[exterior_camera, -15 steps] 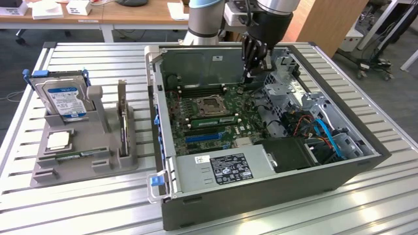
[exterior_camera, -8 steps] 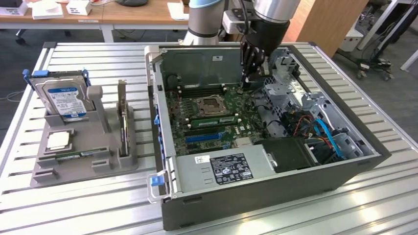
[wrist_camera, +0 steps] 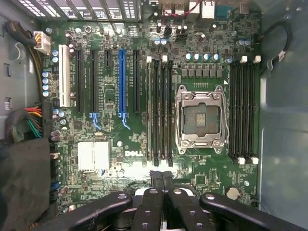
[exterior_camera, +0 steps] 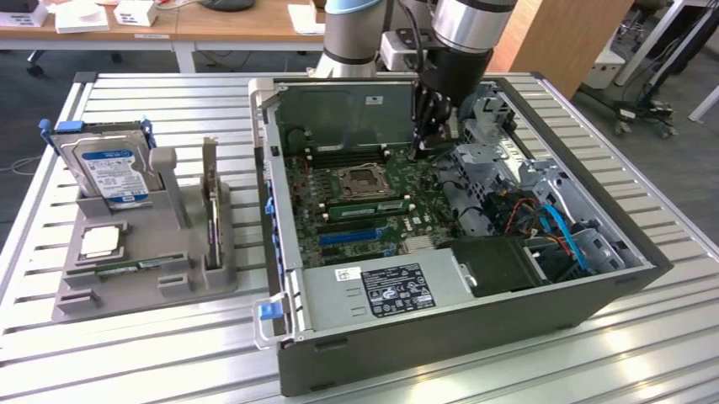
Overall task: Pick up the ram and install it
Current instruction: 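Press down the ram until it locks into place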
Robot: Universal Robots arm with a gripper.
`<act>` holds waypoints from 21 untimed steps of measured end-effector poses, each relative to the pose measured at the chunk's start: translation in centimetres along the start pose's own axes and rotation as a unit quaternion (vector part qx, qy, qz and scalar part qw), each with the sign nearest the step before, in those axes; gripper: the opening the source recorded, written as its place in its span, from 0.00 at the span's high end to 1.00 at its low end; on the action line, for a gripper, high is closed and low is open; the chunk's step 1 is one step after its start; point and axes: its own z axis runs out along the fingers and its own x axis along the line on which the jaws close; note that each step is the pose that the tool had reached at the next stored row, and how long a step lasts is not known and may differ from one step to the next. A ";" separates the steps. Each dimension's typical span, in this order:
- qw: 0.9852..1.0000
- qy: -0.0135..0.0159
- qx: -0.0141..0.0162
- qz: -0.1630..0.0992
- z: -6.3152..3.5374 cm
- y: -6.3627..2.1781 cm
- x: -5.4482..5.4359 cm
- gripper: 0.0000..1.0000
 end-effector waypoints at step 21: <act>1.000 0.000 0.000 0.000 2.09 -0.05 0.5 0.90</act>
